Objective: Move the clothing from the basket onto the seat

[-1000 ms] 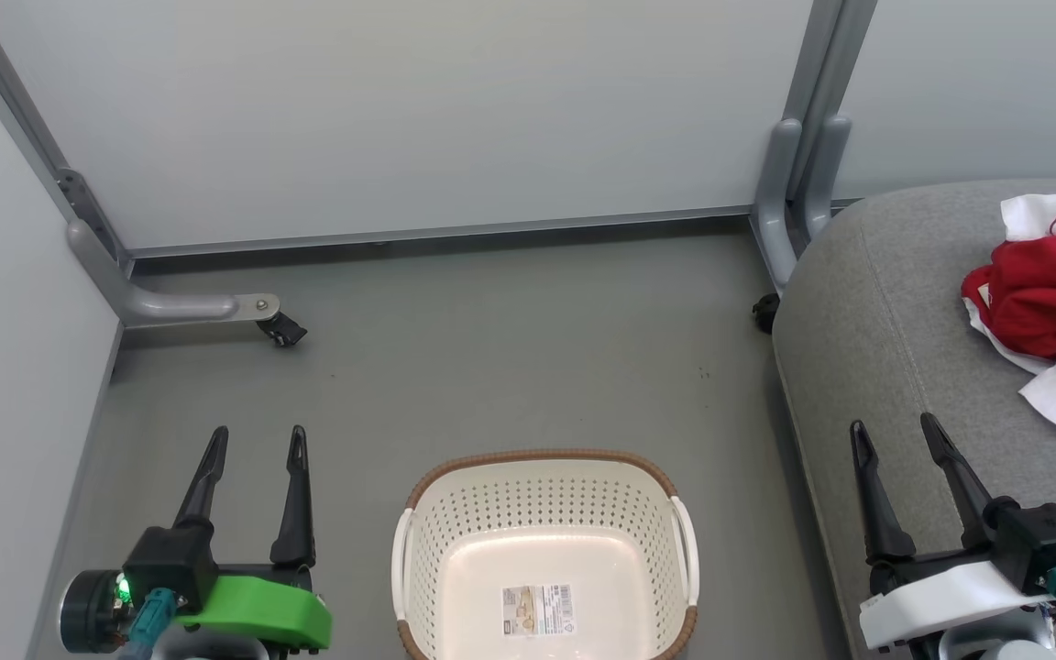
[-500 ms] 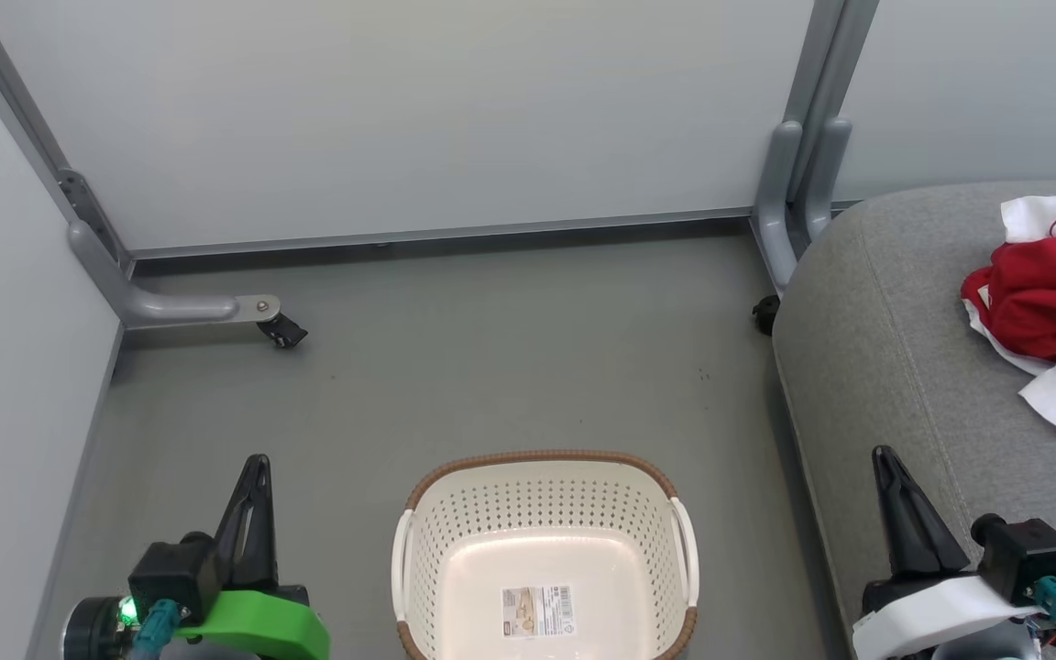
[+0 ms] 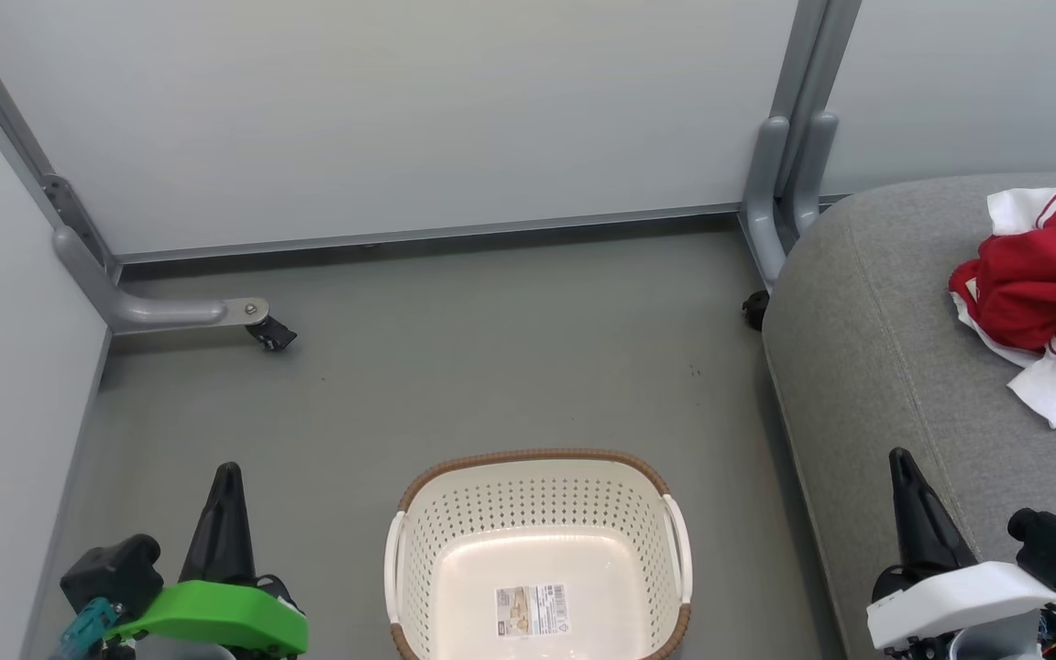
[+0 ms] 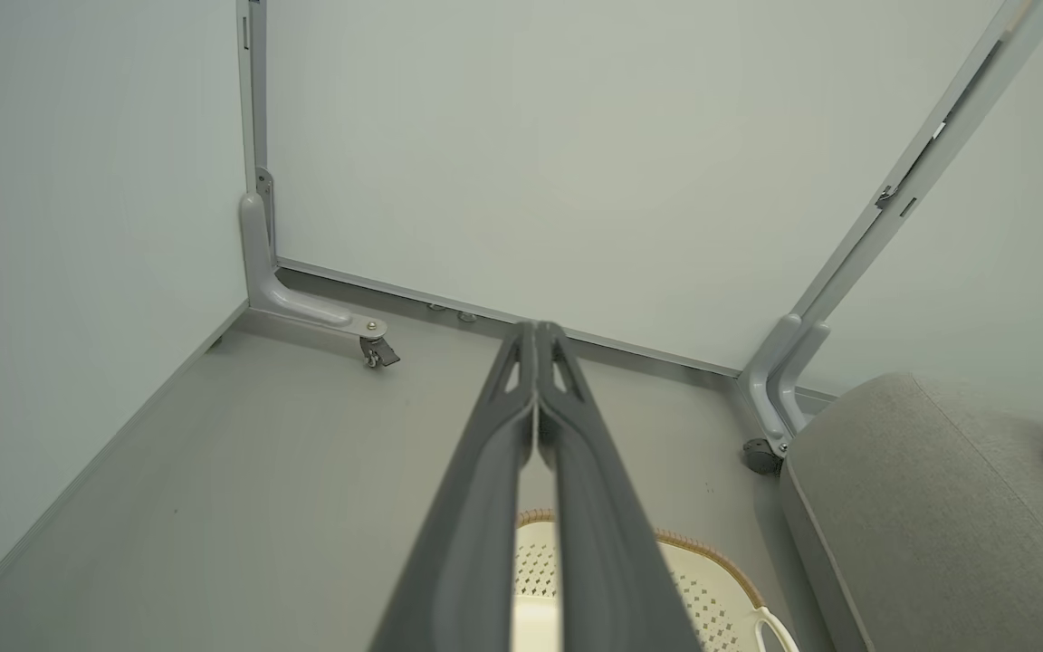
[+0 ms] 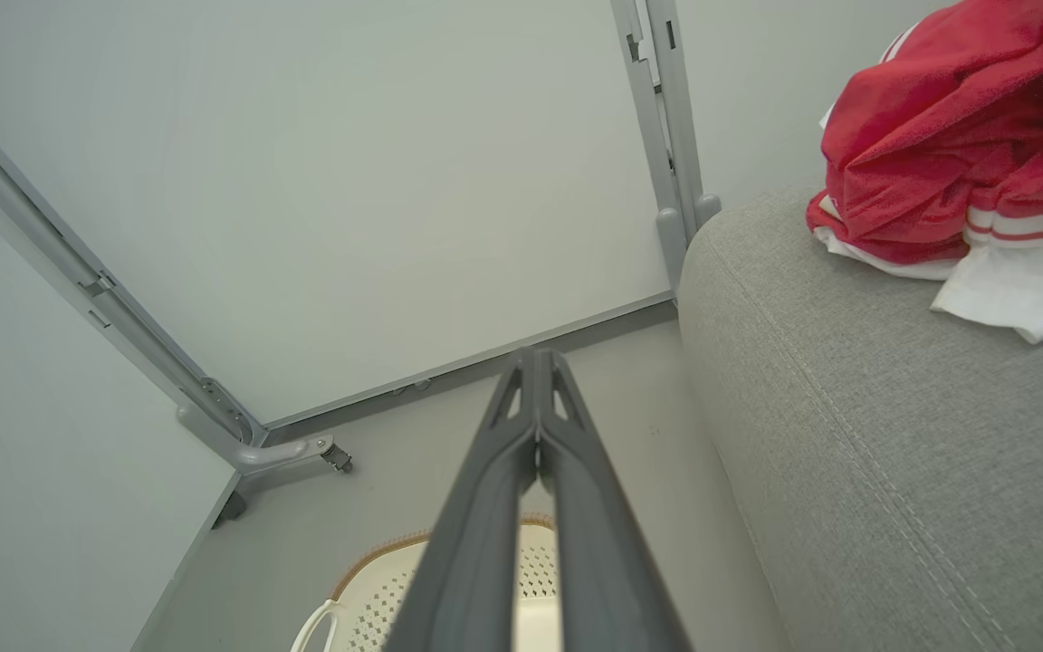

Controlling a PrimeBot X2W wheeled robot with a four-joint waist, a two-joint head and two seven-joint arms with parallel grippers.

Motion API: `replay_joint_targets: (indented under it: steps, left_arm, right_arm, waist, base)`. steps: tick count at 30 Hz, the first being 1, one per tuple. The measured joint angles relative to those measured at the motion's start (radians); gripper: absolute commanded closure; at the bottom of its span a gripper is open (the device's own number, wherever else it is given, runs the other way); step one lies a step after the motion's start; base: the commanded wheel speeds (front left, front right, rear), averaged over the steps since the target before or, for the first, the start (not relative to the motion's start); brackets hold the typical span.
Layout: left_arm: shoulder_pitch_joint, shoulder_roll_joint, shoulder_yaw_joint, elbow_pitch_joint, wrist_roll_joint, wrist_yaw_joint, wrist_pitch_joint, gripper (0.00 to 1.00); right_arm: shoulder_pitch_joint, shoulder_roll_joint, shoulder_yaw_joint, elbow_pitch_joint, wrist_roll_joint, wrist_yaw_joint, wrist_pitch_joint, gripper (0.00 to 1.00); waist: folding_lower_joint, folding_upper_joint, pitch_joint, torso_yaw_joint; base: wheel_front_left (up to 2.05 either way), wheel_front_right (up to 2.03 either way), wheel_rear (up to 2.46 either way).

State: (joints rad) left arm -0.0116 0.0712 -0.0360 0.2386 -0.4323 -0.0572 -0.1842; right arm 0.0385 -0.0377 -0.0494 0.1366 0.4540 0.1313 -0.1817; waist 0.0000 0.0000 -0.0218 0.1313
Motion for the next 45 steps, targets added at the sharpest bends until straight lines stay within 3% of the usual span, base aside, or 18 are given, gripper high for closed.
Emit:
replay_joint_targets:
  steps: [19, 45]
  left_arm:
    - [-0.018, -0.007, 0.036, 0.0, -0.302, -0.019, 0.076, 1.0]
    - [-0.045, -0.013, 0.078, 0.002, -0.628, -0.04, 0.159, 1.0]
  right_arm:
    - [-0.035, -0.001, -0.016, 0.027, 0.297, 0.0, 0.076, 1.0]
    - [-0.074, -0.004, -0.034, 0.058, 0.616, 0.0, 0.156, 1.0]
  waist:
    - [0.0, 0.0, 0.004, -0.023]
    - [0.0, 0.0, 0.01, -0.054]
  base:
    - [0.0, 0.0, 0.0]
    - [0.0, 0.0, 0.0]
